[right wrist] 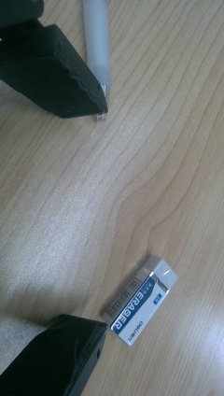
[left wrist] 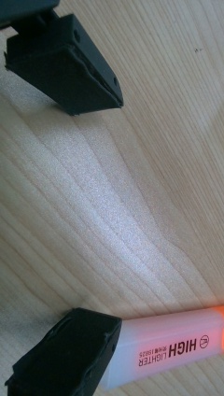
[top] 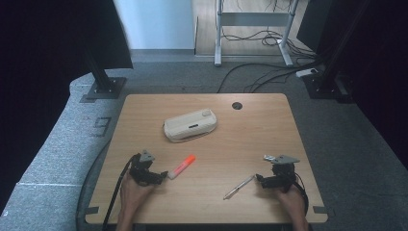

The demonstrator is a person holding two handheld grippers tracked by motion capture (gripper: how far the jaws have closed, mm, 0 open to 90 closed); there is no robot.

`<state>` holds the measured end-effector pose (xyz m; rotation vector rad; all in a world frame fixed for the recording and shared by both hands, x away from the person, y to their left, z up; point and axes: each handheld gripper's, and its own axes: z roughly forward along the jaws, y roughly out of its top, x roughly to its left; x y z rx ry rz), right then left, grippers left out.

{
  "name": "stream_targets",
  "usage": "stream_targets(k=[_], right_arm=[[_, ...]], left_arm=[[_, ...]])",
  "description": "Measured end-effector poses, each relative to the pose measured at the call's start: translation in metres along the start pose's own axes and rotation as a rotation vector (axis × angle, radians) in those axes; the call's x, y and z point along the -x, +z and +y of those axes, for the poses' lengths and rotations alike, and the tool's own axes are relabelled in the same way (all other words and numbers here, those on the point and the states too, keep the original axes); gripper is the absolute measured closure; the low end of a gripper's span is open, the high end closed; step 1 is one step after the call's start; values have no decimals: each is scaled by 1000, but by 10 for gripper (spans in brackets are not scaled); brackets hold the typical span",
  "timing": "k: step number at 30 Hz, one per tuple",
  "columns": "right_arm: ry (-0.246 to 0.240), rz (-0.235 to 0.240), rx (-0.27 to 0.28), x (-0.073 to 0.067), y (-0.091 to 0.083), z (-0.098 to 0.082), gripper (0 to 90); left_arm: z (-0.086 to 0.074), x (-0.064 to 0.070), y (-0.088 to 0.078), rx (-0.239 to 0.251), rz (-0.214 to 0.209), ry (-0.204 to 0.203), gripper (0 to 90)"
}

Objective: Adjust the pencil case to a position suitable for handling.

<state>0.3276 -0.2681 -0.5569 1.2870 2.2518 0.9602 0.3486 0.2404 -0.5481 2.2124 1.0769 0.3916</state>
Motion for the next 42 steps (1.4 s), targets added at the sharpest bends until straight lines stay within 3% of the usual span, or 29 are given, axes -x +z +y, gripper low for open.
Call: stream_targets(k=[29, 33, 42], right_arm=[[-27, 31, 20, -1, -2, -1, 60], [-28, 30, 20, -1, -2, -1, 60], [-27, 31, 20, -1, -2, -1, 60]], left_arm=[[-2, 2, -2, 0, 3, -4, 0], [0, 2, -3, -17, 1, -3, 13], [10, 1, -11, 6, -47, -1, 23]])
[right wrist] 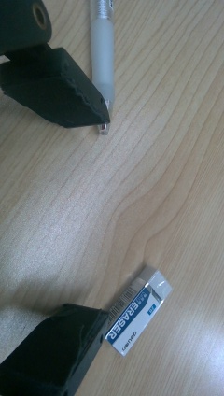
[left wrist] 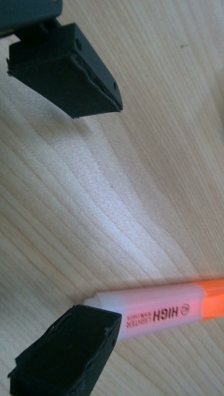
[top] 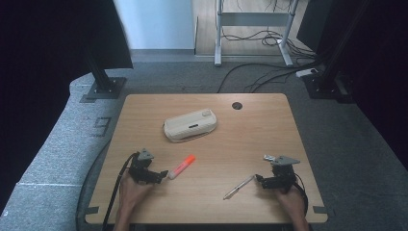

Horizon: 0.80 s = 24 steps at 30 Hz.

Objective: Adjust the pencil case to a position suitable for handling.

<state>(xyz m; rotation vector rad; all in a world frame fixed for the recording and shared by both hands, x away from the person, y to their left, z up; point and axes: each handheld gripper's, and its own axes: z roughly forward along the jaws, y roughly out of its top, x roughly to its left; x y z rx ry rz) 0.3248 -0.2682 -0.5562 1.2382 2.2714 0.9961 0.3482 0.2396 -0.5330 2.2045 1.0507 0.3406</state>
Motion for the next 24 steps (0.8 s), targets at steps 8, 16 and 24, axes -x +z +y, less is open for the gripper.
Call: stream_targets(k=[8, 16, 24], right_arm=[[0, 0, 0, 0, 0, 0, 60], [0, 0, 0, 0, 0, 0, 60], [0, 0, 0, 0, 0, 0, 60]], left_arm=[[18, 1, -1, 8, -37, 19, 42], [41, 2, 2, -2, -63, 50, 48], [65, 2, 8, -26, -83, 83, 80]])
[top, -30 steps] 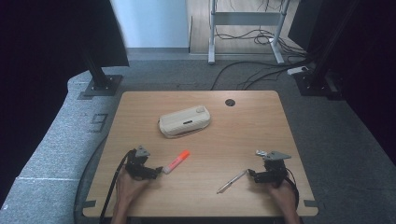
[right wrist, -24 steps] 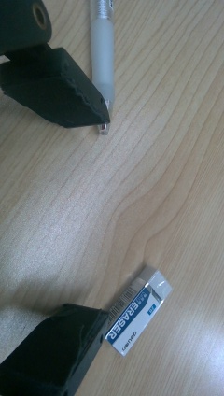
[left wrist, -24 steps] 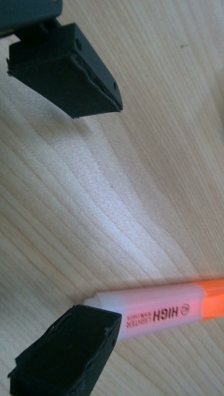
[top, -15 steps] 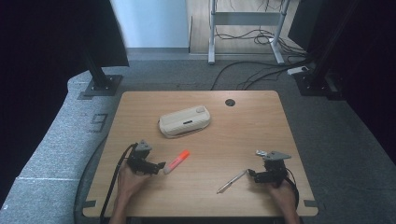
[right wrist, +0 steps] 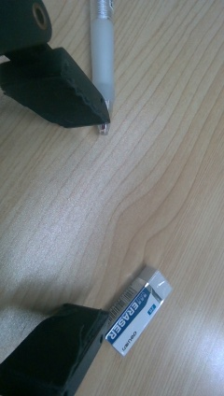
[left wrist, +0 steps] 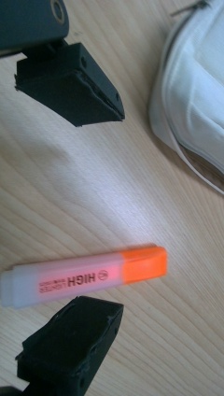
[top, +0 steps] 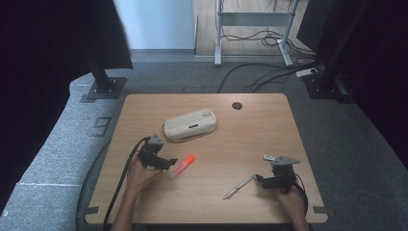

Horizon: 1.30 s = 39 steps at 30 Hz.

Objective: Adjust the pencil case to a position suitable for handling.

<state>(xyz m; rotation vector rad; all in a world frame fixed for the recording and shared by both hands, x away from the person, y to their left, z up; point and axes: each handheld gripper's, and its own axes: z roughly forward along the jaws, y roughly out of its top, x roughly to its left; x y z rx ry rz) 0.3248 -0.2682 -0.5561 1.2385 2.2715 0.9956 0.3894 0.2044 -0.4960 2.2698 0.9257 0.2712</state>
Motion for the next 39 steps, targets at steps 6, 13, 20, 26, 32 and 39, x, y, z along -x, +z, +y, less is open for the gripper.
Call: stream_targets(k=[6, 13, 20, 26, 32, 39], right_arm=[[0, 0, 0, 0, 0, 0, 60], [-1, 0, 0, 0, 0, 0, 60], [0, 0, 0, 0, 0, 0, 60], [-1, 0, 0, 0, 0, 0, 59], [-1, 0, 0, 0, 0, 0, 60], [-1, 0, -1, 0, 0, 0, 59]], left_arm=[[15, -3, 5, -19, -14, 40, 75], [34, -6, 12, -44, -5, 77, 85], [49, -14, 15, -3, -50, 50, 119], [62, -30, 20, 7, -72, 7, 133], [74, -34, 28, -37, -52, 35, 139], [89, -42, 37, -54, -77, 30, 141]])
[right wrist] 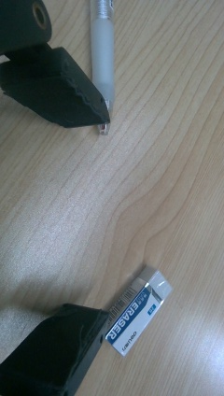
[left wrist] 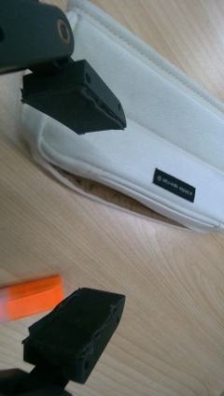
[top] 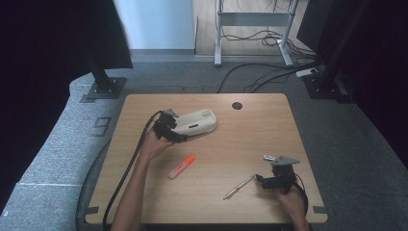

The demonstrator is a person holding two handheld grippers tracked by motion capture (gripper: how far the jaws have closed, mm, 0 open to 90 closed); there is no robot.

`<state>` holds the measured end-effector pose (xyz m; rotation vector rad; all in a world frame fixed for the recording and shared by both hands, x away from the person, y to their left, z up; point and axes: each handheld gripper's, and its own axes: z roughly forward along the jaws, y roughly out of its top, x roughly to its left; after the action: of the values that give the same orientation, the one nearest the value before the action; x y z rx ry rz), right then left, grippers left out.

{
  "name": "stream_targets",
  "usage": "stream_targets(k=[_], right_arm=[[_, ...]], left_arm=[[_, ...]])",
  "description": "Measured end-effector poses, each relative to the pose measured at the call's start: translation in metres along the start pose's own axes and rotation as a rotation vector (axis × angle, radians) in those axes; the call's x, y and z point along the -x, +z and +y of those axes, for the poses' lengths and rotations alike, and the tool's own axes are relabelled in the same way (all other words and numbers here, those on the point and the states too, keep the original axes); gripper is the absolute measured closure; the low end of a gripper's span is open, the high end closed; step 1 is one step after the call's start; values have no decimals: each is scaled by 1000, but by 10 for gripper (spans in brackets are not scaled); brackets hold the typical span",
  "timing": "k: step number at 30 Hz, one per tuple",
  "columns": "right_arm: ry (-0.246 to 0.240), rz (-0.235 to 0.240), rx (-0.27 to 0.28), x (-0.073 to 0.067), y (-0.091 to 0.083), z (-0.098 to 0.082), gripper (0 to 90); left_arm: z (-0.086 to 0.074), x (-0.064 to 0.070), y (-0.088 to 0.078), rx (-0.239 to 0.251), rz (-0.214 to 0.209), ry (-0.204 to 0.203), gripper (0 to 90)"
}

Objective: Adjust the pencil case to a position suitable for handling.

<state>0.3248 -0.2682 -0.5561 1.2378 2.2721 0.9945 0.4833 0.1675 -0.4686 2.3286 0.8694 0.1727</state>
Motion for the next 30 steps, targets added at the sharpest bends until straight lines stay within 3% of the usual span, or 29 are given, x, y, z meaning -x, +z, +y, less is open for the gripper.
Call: stream_targets(k=[4, 8, 11, 19, 25, 30], right_arm=[[-2, 0, 1, 0, 0, 0, 60], [-5, -1, 2, 0, 0, 0, 60], [-6, 0, 1, 0, 0, 0, 60], [-4, 1, 1, -1, 0, -1, 60], [-5, 0, 2, -1, -1, -1, 60], [-5, 0, 2, -1, -1, -1, 60]], left_arm=[[8, -4, 9, -7, -19, 3, 147], [11, -10, 18, -36, -9, 5, 156], [8, -18, 21, -17, -37, -27, 169], [-1, -29, 31, -47, -29, -34, 248], [-9, -32, 33, -25, -1, -35, 362], [-15, -27, 38, -17, 62, -7, 437]])
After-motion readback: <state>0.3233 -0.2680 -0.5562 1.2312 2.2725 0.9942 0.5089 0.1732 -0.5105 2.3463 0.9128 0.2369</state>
